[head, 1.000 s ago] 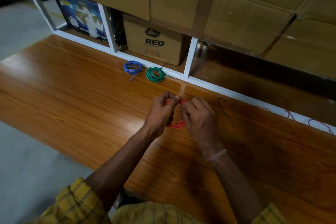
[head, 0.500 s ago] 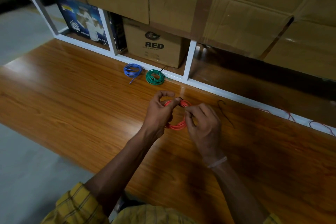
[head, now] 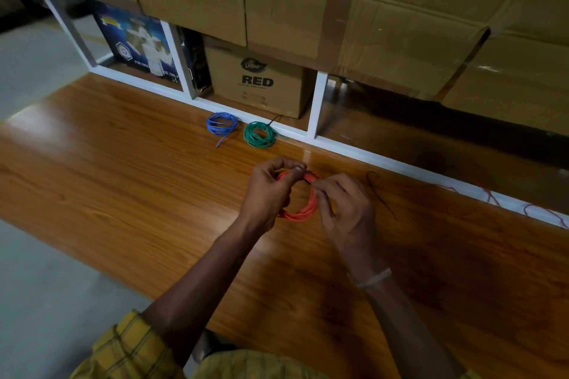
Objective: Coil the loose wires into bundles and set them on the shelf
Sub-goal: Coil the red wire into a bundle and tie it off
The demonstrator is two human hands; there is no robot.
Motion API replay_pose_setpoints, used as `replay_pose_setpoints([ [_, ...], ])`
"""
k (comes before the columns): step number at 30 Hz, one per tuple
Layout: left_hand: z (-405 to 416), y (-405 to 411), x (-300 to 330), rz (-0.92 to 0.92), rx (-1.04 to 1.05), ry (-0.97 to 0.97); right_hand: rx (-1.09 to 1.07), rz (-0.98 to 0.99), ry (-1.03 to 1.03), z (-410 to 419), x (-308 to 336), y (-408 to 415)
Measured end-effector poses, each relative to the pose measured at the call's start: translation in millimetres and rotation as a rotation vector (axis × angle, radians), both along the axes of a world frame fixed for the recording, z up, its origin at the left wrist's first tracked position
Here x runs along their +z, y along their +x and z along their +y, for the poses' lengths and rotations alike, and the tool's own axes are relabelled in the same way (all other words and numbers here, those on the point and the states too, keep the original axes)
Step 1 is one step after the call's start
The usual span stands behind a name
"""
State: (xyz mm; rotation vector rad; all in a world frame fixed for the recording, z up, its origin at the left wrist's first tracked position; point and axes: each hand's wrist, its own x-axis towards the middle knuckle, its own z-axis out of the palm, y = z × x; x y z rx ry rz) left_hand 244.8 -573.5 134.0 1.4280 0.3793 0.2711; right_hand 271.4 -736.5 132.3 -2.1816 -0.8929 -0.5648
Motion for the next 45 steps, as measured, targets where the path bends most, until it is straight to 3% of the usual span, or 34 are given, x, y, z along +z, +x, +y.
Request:
replay_pose_setpoints([
  [7, -3.4, -0.6, -0.4, 0.047, -0.053, 0.12, -0.014, 0.27, 0.288, -2.5, 15.5, 9.3],
  [13, -5.9, 0.1, 1.5, 0.051, -0.087, 0.124, -0.032, 0.793, 0.713, 4.1, 21.1, 16.2],
  [16, -7.2, 0.0, 3.8, 0.052, -0.101, 0.122, -0.002, 0.938, 0.854, 7.3, 22.1, 20.3],
  [33, -9.1, -6.0, 17.7, -0.013, -0.049, 0.147, 0.067, 0.906, 0.778, 4.5, 33.5, 13.1],
  [45, -9.2, -2.0, 21.8, -0.029, -0.071, 0.133, 0.024, 0.869, 0.841, 3.1, 39.6, 1.9],
])
